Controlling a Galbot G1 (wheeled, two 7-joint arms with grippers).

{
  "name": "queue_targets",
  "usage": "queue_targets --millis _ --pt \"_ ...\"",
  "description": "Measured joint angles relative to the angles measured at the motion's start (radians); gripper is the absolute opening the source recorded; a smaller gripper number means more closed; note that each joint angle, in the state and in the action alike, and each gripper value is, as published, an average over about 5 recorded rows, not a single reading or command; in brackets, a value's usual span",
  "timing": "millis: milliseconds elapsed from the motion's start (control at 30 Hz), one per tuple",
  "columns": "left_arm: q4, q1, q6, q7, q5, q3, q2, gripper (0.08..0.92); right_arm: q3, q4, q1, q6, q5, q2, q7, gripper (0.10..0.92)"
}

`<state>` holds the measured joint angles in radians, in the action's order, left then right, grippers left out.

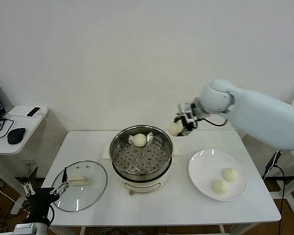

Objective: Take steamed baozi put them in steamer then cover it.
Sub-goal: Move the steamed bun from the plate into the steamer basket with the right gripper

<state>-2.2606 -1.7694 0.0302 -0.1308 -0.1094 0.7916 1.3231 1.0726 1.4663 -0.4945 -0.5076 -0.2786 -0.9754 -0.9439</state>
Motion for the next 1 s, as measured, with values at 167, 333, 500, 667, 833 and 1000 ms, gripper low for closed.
queue_targets --millis 167,333,500,667,833,1000 --pt "0.002 0.001 0.0 0.0 -0.002 0.006 0.01 0.823 0.013 -0.062 0.018 -0.036 -0.061 -0.12 0.029 0.6" --pt "0.002 0.007 0.0 0.0 -0.003 0.005 0.017 0.823 0.025 -0.137 0.055 -0.066 -0.084 -0.224 0.044 0.602" --pt "0.002 0.011 0.0 0.0 -0.007 0.007 0.018 0.823 0.032 -0.208 0.093 -0.085 -0.086 -0.306 0.056 0.602" --pt "0.003 0.015 0.0 0.0 -0.011 0.01 0.015 0.823 0.036 -0.268 0.125 -0.095 -0.084 -0.367 0.067 0.602" --pt "0.007 0.02 0.0 0.0 -0.017 0.015 0.011 0.823 0.041 -0.313 0.144 -0.1 -0.08 -0.41 0.074 0.602" --pt "0.012 0.023 -0.002 0.0 -0.021 0.019 0.009 0.823 0.043 -0.35 0.162 -0.1 -0.064 -0.443 0.074 0.629"
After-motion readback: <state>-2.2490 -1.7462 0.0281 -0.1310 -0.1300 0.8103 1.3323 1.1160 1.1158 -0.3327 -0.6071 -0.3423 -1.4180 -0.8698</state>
